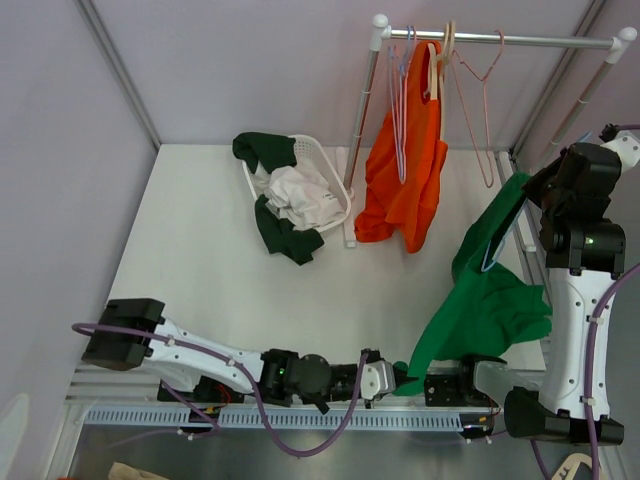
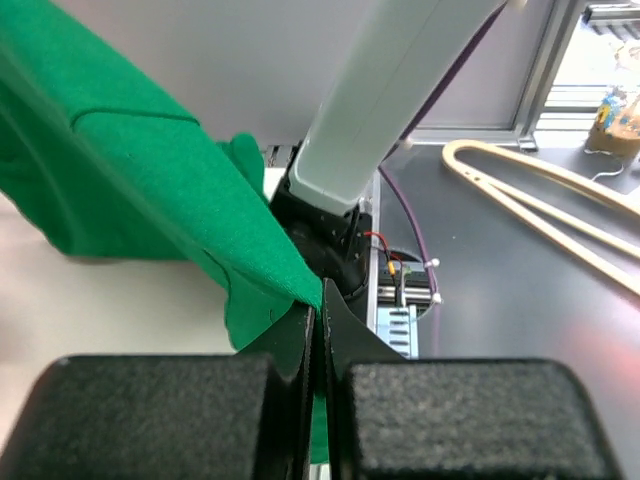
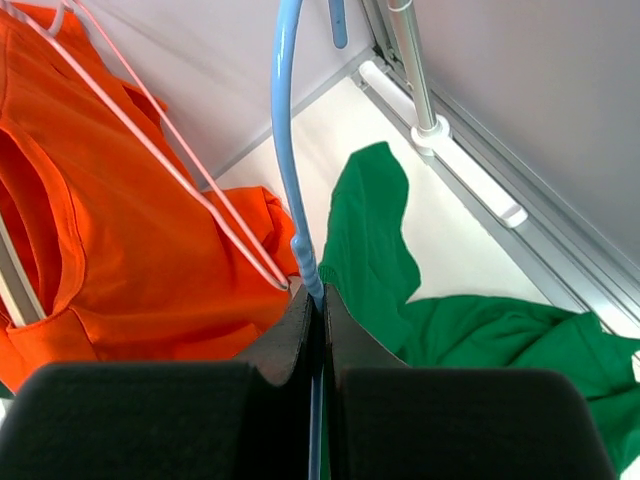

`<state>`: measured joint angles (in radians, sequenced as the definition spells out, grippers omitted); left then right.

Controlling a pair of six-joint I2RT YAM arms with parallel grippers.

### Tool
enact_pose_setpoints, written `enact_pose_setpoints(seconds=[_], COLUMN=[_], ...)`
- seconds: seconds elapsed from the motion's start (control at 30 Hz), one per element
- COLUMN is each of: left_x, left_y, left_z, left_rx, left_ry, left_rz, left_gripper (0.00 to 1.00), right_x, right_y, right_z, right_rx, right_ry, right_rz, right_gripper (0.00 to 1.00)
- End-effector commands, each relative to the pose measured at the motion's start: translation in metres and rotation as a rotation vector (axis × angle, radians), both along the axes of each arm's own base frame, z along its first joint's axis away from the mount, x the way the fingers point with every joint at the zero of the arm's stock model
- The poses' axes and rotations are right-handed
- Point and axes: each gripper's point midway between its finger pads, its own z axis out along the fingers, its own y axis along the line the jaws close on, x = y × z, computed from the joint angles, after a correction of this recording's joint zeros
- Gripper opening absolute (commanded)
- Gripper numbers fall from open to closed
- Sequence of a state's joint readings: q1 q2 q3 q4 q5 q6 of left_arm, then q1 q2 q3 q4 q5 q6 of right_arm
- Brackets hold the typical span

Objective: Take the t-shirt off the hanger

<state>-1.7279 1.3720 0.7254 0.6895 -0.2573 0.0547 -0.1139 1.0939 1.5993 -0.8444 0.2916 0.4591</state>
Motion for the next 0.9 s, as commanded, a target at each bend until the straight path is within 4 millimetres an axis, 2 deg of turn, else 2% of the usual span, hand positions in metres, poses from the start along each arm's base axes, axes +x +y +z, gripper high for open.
enact_pose_setpoints(seconds=[0.0, 0.03, 0.1, 0.13, 0.17, 0.2, 0.23, 0.27, 0.3, 0.33, 0.37, 0.4, 0.43, 0.47, 0.5, 0.53, 0.57, 0.63, 0.67, 0.7, 0.77, 0.8, 0.87], left_x=[-0.007, -0.005, 0.002, 0.016, 0.025, 0.035, 0.062, 0.076, 0.090, 0.116, 0.126, 0.136, 0.150, 0.154, 0.167, 0.170, 0.173, 0.176, 0.175, 0.175, 0.174, 0.174, 0.170], left_y=[-0.002, -0.005, -0.010, -0.017, -0.022, -0.032, -0.043, -0.049, -0.057, -0.064, -0.069, -0.077, -0.079, -0.088, -0.092, -0.099, -0.101, -0.103, -0.103, -0.102, -0.105, -0.106, -0.107], left_z=[0.014, 0.007, 0.009, 0.010, -0.006, 0.006, 0.022, 0.022, 0.006, 0.021, 0.028, 0.010, 0.006, 0.027, 0.010, 0.023, 0.016, 0.012, 0.011, 0.004, -0.005, -0.008, -0.015], left_rx=[-0.071, -0.059, -0.069, -0.050, 0.004, 0.005, 0.007, 0.084, 0.146, 0.147, 0.181, 0.232, 0.253, 0.237, 0.273, 0.252, 0.265, 0.252, 0.249, 0.260, 0.277, 0.282, 0.295], left_ry=[0.063, 0.060, 0.056, 0.057, 0.090, 0.172, 0.212, 0.253, 0.310, 0.337, 0.369, 0.389, 0.410, 0.429, 0.449, 0.454, 0.459, 0.452, 0.452, 0.458, 0.478, 0.485, 0.504], left_rz=[0.025, 0.044, 0.069, 0.096, 0.108, 0.119, 0.131, 0.150, 0.172, 0.186, 0.201, 0.210, 0.206, 0.190, 0.206, 0.186, 0.187, 0.185, 0.178, 0.181, 0.179, 0.174, 0.165], left_gripper=[0.01, 0.01, 0.01, 0.01, 0.01, 0.01, 0.01, 0.01, 0.01, 0.01, 0.01, 0.01, 0.01, 0.01, 0.01, 0.01, 0.01, 0.01, 0.01, 0.01, 0.01, 0.01, 0.01], right_x=[0.002, 0.002, 0.000, 0.000, -0.001, -0.003, -0.004, -0.005, -0.007, -0.010, -0.010, -0.010, -0.011, -0.011, -0.010, -0.010, -0.009, -0.009, -0.006, -0.004, 0.003, 0.006, 0.014], right_y=[-0.003, -0.002, 0.000, 0.005, 0.007, 0.010, 0.018, 0.021, 0.026, 0.031, 0.041, 0.045, 0.048, 0.049, 0.049, 0.047, 0.047, 0.043, 0.039, 0.037, 0.040, 0.048, 0.050], right_z=[0.045, 0.046, 0.049, 0.049, 0.050, 0.049, 0.052, 0.054, 0.052, 0.056, 0.056, 0.056, 0.057, 0.057, 0.061, 0.062, 0.065, 0.080, 0.081, 0.091, 0.096, 0.105, 0.107], right_rx=[-0.027, -0.027, -0.021, -0.015, -0.011, -0.012, -0.009, -0.009, -0.009, -0.016, -0.007, 0.000, 0.002, 0.001, -0.003, -0.010, -0.014, -0.064, -0.110, -0.142, -0.206, -0.220, -0.233], right_ry=[-0.151, -0.152, -0.163, -0.159, -0.161, -0.150, -0.155, -0.153, -0.143, -0.147, -0.145, -0.142, -0.146, -0.151, -0.167, -0.175, -0.184, -0.243, -0.245, -0.277, -0.272, -0.303, -0.316], right_rz=[-0.013, -0.010, 0.003, 0.026, 0.040, 0.059, 0.103, 0.125, 0.154, 0.184, 0.241, 0.266, 0.283, 0.285, 0.286, 0.278, 0.279, 0.267, 0.266, 0.266, 0.311, 0.359, 0.382], right_gripper=[0.00, 0.00, 0.00, 0.00, 0.00, 0.00, 0.00, 0.00, 0.00, 0.00, 0.00, 0.00, 0.00, 0.00, 0.00, 0.00, 0.00, 0.00, 0.00, 0.00, 0.00, 0.00, 0.00])
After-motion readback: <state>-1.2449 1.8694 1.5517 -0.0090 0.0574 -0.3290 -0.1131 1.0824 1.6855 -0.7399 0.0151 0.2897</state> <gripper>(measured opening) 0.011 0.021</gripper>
